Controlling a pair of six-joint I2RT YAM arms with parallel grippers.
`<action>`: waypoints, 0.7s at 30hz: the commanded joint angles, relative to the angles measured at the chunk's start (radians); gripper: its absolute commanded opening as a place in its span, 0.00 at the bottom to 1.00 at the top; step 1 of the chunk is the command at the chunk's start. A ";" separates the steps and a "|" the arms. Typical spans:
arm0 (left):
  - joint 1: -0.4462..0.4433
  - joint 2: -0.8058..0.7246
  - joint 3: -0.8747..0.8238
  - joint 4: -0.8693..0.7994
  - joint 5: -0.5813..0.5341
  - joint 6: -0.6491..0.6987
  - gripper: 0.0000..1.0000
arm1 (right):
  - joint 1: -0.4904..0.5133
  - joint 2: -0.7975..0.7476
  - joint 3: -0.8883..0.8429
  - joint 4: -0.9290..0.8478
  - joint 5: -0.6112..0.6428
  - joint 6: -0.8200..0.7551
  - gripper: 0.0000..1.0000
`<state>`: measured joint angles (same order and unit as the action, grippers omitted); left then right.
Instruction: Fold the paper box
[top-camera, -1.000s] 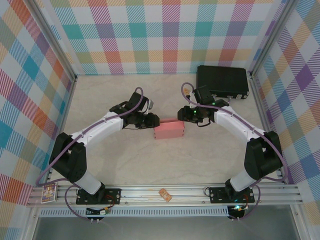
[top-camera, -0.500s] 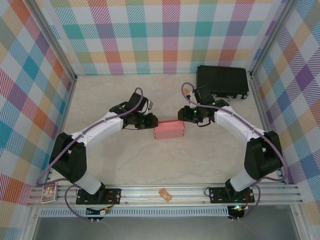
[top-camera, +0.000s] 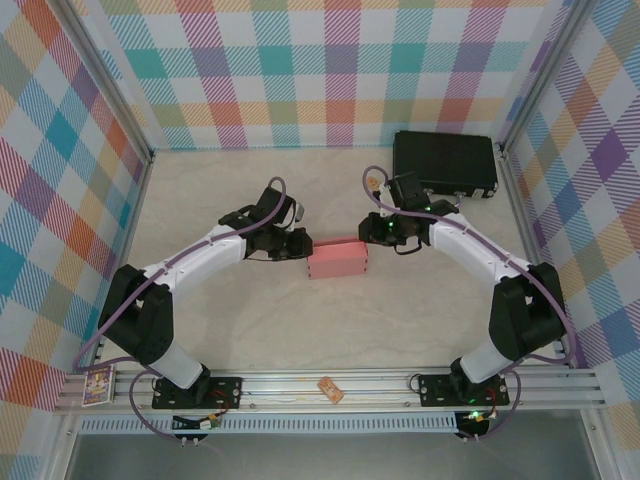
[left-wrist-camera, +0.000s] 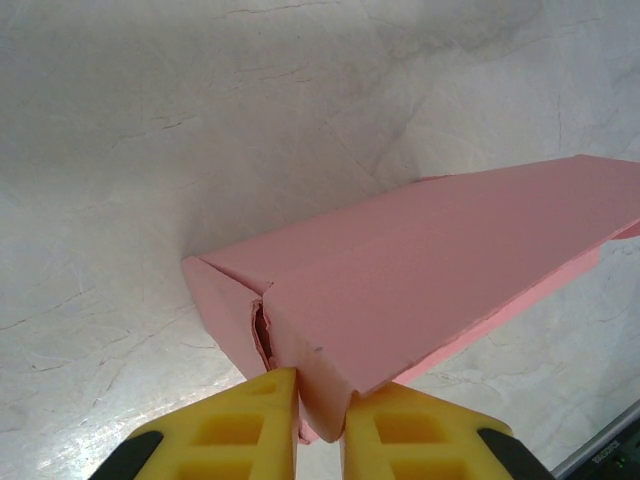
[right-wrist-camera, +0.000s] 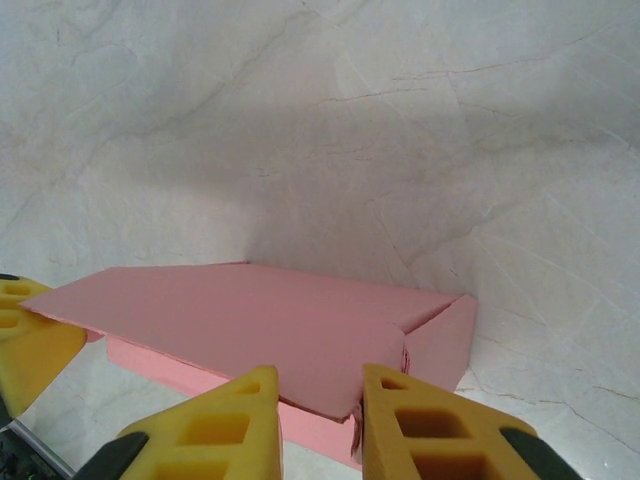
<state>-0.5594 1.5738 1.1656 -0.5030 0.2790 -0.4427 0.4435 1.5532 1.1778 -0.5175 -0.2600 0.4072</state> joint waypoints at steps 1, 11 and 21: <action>0.005 -0.007 -0.017 -0.029 0.022 0.020 0.17 | 0.002 -0.010 -0.039 -0.047 -0.012 -0.013 0.21; 0.004 -0.020 -0.026 -0.046 0.020 0.041 0.17 | 0.001 -0.015 -0.058 -0.061 -0.001 -0.028 0.20; 0.003 -0.029 -0.029 -0.071 0.027 0.068 0.21 | 0.002 -0.011 -0.065 -0.069 0.001 -0.034 0.21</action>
<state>-0.5598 1.5734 1.1538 -0.5346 0.2813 -0.3958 0.4438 1.5394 1.1381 -0.5201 -0.2707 0.3874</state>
